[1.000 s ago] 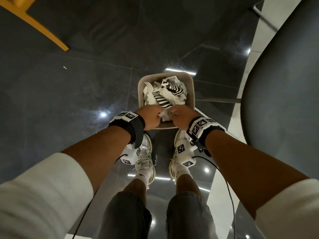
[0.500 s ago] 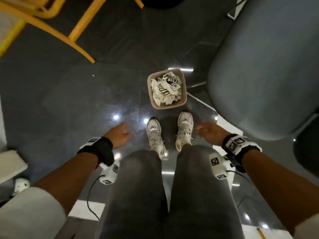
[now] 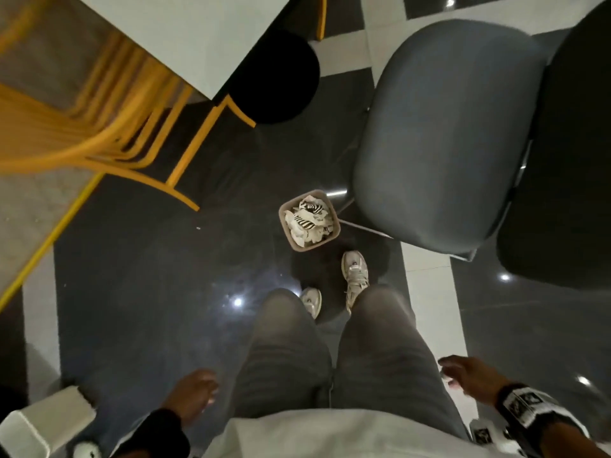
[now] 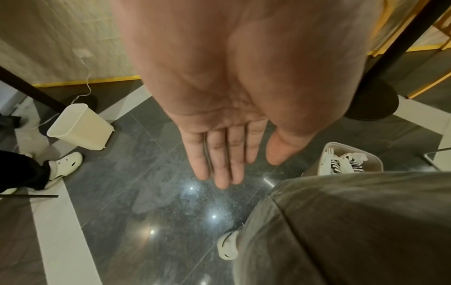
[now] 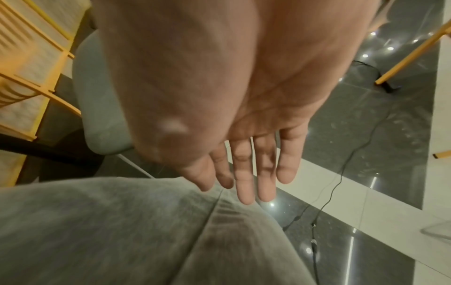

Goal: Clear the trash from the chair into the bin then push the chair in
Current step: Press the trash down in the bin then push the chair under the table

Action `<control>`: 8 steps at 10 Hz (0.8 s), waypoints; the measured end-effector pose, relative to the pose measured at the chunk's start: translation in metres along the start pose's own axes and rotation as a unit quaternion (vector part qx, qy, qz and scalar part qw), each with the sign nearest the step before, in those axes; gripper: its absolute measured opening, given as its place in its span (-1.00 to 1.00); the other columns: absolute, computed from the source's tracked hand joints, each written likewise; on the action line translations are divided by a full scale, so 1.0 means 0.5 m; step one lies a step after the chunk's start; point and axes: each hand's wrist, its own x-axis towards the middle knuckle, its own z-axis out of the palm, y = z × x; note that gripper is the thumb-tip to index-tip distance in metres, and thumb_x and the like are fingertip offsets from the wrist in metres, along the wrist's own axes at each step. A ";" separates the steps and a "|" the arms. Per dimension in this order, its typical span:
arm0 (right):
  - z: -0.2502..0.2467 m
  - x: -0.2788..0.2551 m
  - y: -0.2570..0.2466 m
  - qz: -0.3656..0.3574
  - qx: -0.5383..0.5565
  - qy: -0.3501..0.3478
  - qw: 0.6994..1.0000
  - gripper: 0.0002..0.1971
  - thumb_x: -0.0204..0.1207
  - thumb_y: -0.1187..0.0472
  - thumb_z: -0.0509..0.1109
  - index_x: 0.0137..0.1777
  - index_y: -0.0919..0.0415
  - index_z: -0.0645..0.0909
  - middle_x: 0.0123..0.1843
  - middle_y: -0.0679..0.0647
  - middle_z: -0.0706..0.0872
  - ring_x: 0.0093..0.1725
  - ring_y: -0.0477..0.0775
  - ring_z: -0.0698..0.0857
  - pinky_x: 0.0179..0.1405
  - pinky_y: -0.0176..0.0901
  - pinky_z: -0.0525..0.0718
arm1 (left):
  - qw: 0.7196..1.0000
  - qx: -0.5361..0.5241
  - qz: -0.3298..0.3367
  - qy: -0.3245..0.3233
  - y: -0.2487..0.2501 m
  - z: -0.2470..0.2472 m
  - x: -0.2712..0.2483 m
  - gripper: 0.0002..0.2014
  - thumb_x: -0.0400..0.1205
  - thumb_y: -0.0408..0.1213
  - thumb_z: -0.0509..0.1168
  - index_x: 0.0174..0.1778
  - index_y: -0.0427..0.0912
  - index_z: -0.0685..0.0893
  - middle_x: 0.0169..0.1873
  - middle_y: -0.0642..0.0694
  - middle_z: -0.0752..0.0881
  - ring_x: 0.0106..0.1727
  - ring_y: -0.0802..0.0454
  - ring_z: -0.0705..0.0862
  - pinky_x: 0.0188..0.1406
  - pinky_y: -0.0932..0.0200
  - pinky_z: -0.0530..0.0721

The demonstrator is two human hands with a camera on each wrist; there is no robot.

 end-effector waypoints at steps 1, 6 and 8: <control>0.066 -0.031 0.051 -0.027 -0.005 0.023 0.999 -0.77 0.64 0.26 0.32 -0.04 -0.05 0.77 -0.06 -0.01 0.87 -0.15 -0.08 0.83 -0.03 -0.16 0.78 | 0.999 -0.042 0.015 -0.031 0.008 -0.027 0.021 -0.71 0.76 -0.37 0.21 0.36 -0.42 0.60 -0.01 -0.25 0.74 -0.05 -0.18 0.72 0.18 -0.25 0.66; 0.431 -0.230 0.082 0.033 0.160 0.092 0.982 -0.69 0.73 0.23 0.19 -0.10 0.27 0.74 -0.37 -0.05 0.73 -0.40 -0.16 0.64 -0.43 -0.47 0.51 | 0.992 0.103 0.066 0.016 0.027 -0.196 0.019 -0.87 0.75 -0.50 0.14 0.09 -0.30 0.59 -0.13 -0.30 0.68 -0.29 -0.07 0.59 -0.37 0.15 0.48; 0.522 -0.245 0.210 0.053 0.245 0.166 0.954 -0.74 0.69 0.16 0.25 -0.11 0.10 0.77 -0.27 -0.02 0.85 -0.22 -0.03 0.82 -0.16 -0.08 0.71 | 0.968 0.209 0.139 -0.008 0.104 -0.133 0.011 -0.80 0.69 -0.57 0.23 -0.21 -0.33 0.67 -0.39 -0.25 0.65 -0.45 -0.05 0.51 -0.61 0.26 0.49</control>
